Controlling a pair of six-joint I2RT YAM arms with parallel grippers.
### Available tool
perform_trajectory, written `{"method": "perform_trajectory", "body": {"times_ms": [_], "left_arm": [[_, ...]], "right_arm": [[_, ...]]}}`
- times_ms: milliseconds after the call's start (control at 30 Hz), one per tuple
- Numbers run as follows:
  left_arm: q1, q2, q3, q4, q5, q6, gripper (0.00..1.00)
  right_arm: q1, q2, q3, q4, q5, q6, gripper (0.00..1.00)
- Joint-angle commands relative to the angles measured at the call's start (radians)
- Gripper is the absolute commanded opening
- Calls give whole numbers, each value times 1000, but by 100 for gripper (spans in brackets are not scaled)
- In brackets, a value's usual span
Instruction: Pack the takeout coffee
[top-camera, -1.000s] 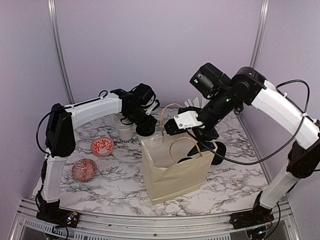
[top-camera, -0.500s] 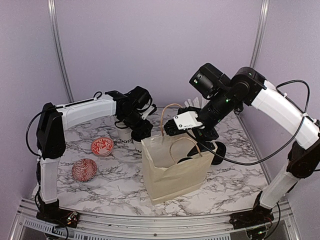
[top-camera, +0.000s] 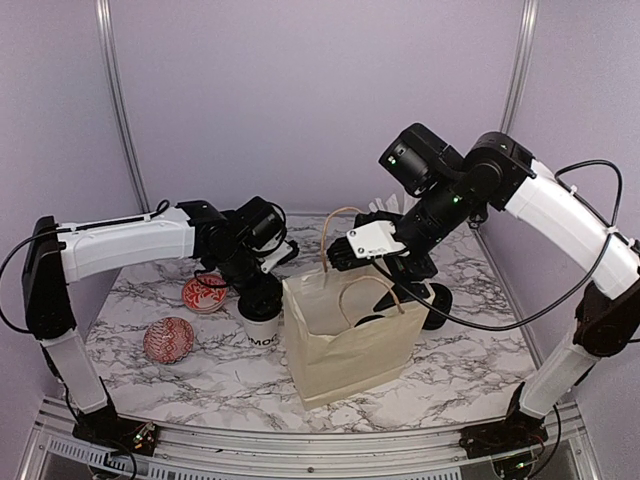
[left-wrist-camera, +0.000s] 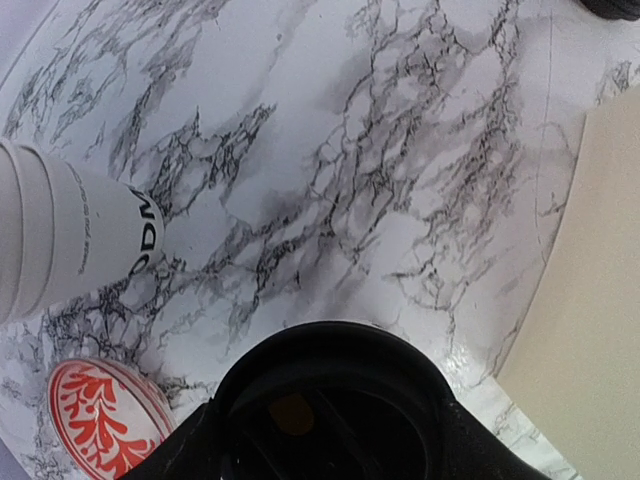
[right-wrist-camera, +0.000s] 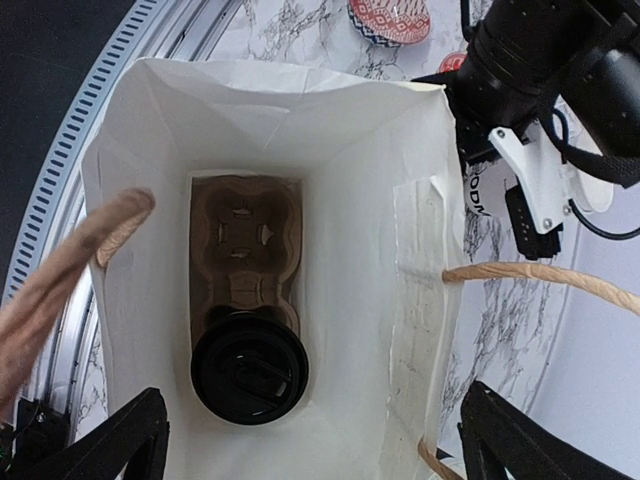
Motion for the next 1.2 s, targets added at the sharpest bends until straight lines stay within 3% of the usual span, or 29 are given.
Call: {"method": "perform_trajectory", "body": {"times_ms": [0,267,433,600,867,967,1067,1167], "left_arm": [[-28,-113,-101,-44,-14,-60,73],[-96,-224,-222,-49,-113,-73,89],[-96,-245,-157,-90,-113,-88,92],[-98,-316,-107,-117,-117,-104,99],[-99,-412,-147,-89,-416,-214,99],[-99,-430,-160,-87,-378,-182,99],[-98,-467,-176,-87,-225,-93,89],[-97,-476,-198,-117,-107,-74,87]], "right_arm": [[15,-36,54,-5,-2,-2,99],[33,-46,146,9,10,-26,99],[17,-61,196,34,-5,-28,99],[-89,-81,190,50,-104,-2,99],[-258,-53,48,69,-253,18,94],[-282,-12,42,72,-305,38,86],[-289,28,39,67,-346,42,76],[-289,56,20,78,-370,43,66]]}}
